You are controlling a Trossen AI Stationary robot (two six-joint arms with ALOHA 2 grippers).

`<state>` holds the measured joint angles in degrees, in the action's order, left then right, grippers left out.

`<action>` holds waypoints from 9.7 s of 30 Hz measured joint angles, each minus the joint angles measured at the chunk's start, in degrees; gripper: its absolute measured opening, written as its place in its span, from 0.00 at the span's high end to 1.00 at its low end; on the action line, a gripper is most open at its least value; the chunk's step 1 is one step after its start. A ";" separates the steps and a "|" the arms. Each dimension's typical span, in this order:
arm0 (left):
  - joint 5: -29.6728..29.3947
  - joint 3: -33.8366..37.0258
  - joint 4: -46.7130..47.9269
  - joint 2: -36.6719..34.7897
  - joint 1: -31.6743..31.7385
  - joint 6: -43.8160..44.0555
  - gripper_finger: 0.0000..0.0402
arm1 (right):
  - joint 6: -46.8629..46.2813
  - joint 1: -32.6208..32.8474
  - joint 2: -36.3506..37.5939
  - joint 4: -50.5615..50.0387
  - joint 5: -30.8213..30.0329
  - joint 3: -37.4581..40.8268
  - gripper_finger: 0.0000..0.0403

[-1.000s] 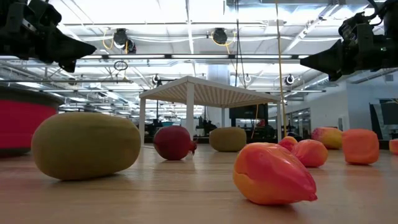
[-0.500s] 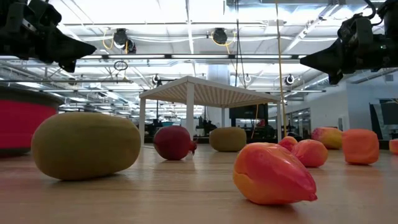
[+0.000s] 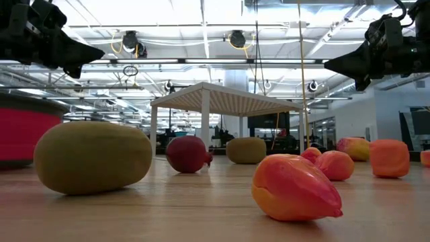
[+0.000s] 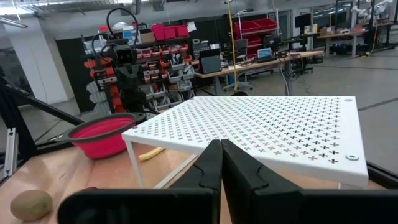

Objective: Pick & Place Fruit
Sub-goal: Put the red strainer bowl on the shelf

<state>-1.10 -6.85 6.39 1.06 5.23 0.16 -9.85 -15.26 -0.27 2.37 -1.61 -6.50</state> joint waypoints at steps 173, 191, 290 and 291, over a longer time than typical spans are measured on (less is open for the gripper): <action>0.84 -55.17 61.89 93.36 -18.01 -25.10 0.96 | 0.48 0.00 0.00 -0.02 -0.04 0.01 1.00; 4.10 -55.25 66.55 90.13 -17.42 -25.01 0.97 | 0.48 0.02 0.00 -0.02 -0.04 0.00 1.00; 6.60 -81.88 52.59 76.95 2.06 79.22 0.99 | 3.67 0.00 -0.61 -0.46 0.13 0.02 1.00; 6.57 -82.67 52.85 78.10 2.45 79.54 0.99 | 3.67 0.00 -0.61 -0.46 0.13 0.02 1.00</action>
<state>5.47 -89.53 59.24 79.16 7.69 79.71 -6.17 -15.27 -0.89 1.91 -1.48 -6.48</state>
